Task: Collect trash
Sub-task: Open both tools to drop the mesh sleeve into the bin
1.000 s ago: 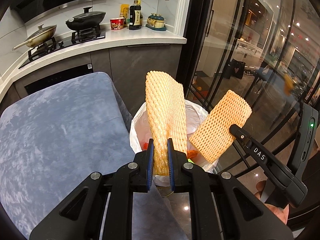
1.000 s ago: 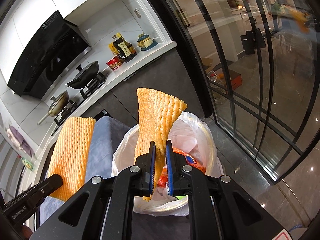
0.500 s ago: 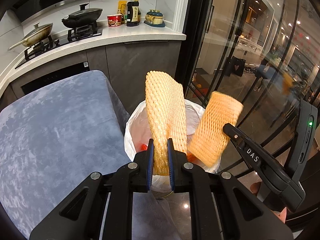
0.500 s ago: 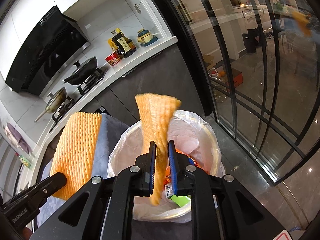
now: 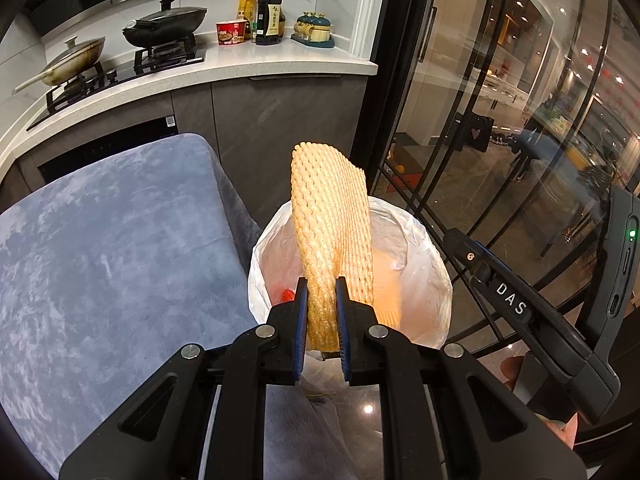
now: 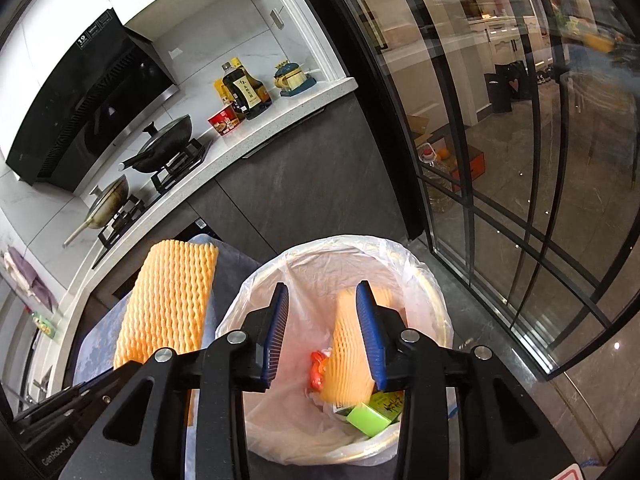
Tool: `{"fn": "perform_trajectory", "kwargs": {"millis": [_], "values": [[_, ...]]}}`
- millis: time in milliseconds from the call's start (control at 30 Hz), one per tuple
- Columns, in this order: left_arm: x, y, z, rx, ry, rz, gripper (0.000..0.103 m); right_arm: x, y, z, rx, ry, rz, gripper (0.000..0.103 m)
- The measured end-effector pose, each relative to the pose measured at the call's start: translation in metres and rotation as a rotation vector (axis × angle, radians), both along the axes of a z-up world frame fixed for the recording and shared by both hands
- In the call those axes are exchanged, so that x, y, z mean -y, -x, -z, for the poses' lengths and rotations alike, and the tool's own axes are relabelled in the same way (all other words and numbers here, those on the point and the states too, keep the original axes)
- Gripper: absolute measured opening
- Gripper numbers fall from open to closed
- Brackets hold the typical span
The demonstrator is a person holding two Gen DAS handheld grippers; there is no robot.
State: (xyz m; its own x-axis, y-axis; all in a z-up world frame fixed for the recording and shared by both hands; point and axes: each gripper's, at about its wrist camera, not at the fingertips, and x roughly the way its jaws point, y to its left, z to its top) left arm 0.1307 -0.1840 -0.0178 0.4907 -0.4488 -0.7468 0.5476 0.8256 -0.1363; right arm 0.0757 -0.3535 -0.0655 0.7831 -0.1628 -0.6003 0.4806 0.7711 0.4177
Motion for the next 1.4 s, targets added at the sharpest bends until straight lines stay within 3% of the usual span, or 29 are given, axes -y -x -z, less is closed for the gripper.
{"fn": "perform_trajectory", "kwargs": {"millis": [233,433,533,667,900,1267,1400], "values": [[0.003,-0.006,0.004,-0.012,-0.006,-0.004,0.015,0.001,-0.001,0.002,-0.004,0.001,0.005,0.039],[0.008,-0.009,0.007,-0.01,-0.01,-0.002,0.025,0.002,0.0,0.003,-0.01,0.002,0.012,0.04],[0.007,-0.009,0.006,-0.004,-0.008,-0.008,0.036,0.004,0.001,0.003,-0.011,-0.001,0.017,0.04],[0.007,-0.009,0.006,0.001,-0.011,-0.014,0.045,0.003,0.003,0.003,-0.012,0.002,0.025,0.048],[0.0,-0.012,0.007,0.004,-0.015,-0.034,0.05,-0.001,0.004,0.001,-0.021,0.016,0.012,0.057],[-0.019,-0.006,0.003,0.026,-0.02,-0.068,0.064,-0.024,0.011,-0.011,-0.05,0.095,-0.031,0.062],[-0.027,-0.002,0.002,0.036,-0.023,-0.072,0.065,-0.032,0.014,-0.017,-0.057,0.115,-0.055,0.064]]}}
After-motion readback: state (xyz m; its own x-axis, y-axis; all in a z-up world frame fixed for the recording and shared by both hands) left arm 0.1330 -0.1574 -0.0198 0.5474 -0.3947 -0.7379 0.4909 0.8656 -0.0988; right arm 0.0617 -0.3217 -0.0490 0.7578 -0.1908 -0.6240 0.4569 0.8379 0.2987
